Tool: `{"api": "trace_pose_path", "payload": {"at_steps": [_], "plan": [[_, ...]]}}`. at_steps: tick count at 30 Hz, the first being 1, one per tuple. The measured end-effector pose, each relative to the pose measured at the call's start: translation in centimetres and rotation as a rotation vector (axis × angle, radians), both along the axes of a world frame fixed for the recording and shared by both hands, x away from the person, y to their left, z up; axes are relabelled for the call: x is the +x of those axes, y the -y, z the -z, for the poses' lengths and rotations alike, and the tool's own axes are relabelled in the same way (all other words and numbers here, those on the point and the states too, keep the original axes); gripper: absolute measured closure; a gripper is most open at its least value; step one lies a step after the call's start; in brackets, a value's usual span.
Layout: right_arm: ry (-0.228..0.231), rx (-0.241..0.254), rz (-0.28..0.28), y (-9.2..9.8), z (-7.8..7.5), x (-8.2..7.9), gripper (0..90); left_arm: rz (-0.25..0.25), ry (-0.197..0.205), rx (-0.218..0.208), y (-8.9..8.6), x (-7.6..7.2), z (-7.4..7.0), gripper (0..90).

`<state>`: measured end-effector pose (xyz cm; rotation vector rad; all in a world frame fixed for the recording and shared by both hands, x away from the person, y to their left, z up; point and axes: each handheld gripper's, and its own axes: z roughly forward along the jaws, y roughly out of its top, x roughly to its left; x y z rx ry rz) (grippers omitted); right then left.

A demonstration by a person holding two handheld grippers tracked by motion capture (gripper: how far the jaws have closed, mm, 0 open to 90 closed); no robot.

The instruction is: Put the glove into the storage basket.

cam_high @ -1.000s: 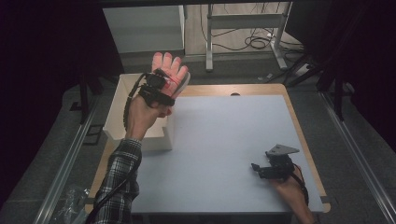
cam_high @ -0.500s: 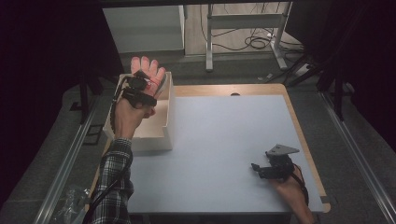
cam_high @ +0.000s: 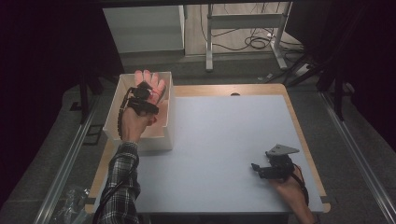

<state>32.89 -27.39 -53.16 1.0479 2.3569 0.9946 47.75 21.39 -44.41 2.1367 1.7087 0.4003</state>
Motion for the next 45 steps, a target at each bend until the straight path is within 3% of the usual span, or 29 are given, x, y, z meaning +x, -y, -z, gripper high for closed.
{"api": "trace_pose_path", "payload": {"at_steps": [15, 22, 27, 38, 45], "plan": [[0.002, -0.001, 0.000, 0.0, 0.0, 0.0, 20.8, 0.003, -0.139, 0.053, 1.9, 2.7, 3.3, 37.2], [0.001, -0.001, 0.000, 0.0, 0.0, 0.0, 20.8, 0.017, -0.222, 0.044, 2.6, 3.4, 5.1, 34.7], [0.001, -0.001, 0.000, 0.0, 0.0, 0.0, 20.8, 0.034, -0.253, 0.020, 2.3, 3.6, 5.6, 24.4], [0.001, 0.000, 0.001, 0.0, 0.0, 0.0, 20.8, 0.043, -0.230, -0.066, 1.0, 3.0, 4.6, 6.0], [0.001, -0.001, 0.001, 0.0, 0.0, 0.0, 20.8, 0.051, -0.190, -0.071, 0.8, 2.2, 3.0, 4.1]]}}
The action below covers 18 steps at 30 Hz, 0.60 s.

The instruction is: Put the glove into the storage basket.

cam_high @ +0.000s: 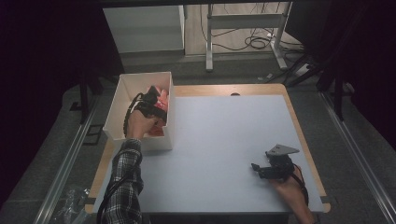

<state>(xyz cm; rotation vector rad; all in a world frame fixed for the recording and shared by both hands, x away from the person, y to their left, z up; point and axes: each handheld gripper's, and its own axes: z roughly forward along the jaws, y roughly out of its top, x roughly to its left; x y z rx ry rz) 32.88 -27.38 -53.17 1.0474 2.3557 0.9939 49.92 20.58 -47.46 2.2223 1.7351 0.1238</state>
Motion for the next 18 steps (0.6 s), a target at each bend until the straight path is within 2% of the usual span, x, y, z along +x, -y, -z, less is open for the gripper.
{"api": "trace_pose_path", "payload": {"at_steps": [4, 11, 18], "plan": [[0.001, 0.000, 0.000, 0.0, 0.0, 0.0, 20.8, 0.005, 0.027, 0.008, -0.3, -0.6, -0.7, 4.1], [0.001, -0.001, 0.000, 0.0, 0.0, 0.0, 20.8, 0.002, 0.112, -0.007, -1.0, -1.8, -2.2, 3.5], [0.001, -0.001, -0.001, 0.0, 0.0, 0.0, 20.8, 0.028, 0.196, -0.015, -1.6, -3.1, -3.4, 3.0]]}}
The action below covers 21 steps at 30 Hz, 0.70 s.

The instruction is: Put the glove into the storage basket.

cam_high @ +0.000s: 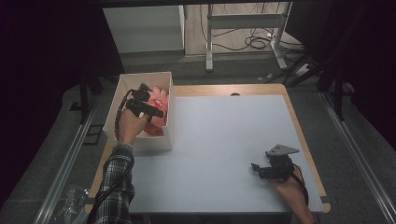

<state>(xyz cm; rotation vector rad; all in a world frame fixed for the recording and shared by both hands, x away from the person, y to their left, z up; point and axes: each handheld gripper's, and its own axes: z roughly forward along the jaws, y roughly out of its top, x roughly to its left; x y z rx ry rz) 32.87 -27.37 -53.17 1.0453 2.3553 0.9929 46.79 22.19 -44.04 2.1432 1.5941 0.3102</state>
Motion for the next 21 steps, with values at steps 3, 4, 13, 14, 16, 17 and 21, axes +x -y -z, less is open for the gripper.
{"api": "trace_pose_path", "payload": {"at_steps": [3, 4, 13, 14, 16, 17, 21], "plan": [[0.000, 0.000, 0.000, 0.0, 0.0, 0.0, 20.8, 0.014, 0.035, -0.002, -0.3, -0.6, -0.3, 2.3], [0.000, -0.002, 0.000, 0.0, 0.0, 0.0, 20.8, 0.019, 0.039, -0.001, -0.4, -0.8, -0.4, 2.0], [0.001, -0.003, 0.001, 0.0, 0.0, 0.0, 20.6, 0.030, 0.105, -0.016, -1.5, -2.3, -1.3, 1.2], [0.001, -0.002, 0.002, 0.0, 0.0, 0.0, 20.5, 0.032, 0.114, -0.018, -1.6, -2.5, -1.5, 1.2], [0.001, -0.004, 0.001, 0.0, 0.0, 0.0, 20.5, 0.035, 0.127, -0.025, -1.7, -2.8, -1.7, 1.3], [0.001, -0.002, 0.002, 0.0, 0.0, 0.0, 20.5, 0.034, 0.134, -0.026, -1.8, -3.0, -1.8, 1.4], [0.001, -0.002, 0.002, 0.0, 0.0, 0.0, 20.5, 0.044, 0.166, -0.042, -2.0, -3.6, -2.3, 1.5]]}}
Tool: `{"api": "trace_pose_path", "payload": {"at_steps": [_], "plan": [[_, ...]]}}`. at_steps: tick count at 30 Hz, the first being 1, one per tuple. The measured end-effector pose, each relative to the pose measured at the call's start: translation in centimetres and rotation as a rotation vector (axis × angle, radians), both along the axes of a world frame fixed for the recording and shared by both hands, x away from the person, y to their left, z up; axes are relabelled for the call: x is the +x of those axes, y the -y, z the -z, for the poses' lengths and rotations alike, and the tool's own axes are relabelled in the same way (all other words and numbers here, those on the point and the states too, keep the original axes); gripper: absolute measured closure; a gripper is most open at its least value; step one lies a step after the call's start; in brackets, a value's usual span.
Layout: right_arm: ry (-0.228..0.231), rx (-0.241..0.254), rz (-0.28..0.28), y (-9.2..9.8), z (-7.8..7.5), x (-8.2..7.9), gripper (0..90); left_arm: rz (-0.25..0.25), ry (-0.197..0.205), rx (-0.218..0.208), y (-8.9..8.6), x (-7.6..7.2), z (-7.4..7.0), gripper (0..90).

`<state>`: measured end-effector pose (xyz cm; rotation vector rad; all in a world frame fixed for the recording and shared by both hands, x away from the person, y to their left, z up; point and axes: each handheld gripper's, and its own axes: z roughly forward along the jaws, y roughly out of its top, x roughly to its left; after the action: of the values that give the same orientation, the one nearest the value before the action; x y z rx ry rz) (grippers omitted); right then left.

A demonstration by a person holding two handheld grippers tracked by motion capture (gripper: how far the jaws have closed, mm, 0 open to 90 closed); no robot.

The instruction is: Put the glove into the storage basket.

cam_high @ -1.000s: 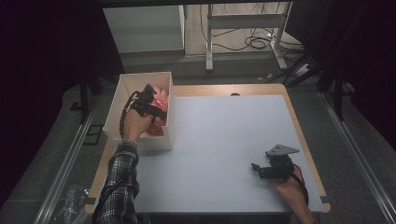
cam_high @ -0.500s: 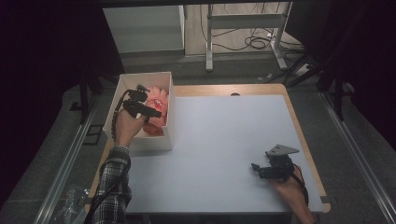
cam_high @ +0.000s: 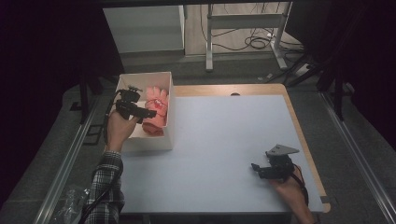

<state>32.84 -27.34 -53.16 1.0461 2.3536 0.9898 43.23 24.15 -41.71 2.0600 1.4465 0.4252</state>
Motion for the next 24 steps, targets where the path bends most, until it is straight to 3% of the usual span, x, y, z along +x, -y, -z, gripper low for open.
{"api": "trace_pose_path", "payload": {"at_steps": [11, 18, 24], "plan": [[0.002, 0.000, 0.001, 0.0, 0.0, 0.0, 20.4, 0.069, 0.052, 0.000, 1.4, -1.8, -1.5, 1.2], [0.002, 0.000, 0.001, 0.0, 0.0, 0.0, 20.3, 0.135, 0.085, -0.008, 3.6, -2.9, -2.4, 1.2], [0.002, 0.000, 0.001, 0.0, 0.0, 0.0, 20.3, 0.220, 0.111, -0.037, 6.1, -4.0, -2.9, 1.2]]}}
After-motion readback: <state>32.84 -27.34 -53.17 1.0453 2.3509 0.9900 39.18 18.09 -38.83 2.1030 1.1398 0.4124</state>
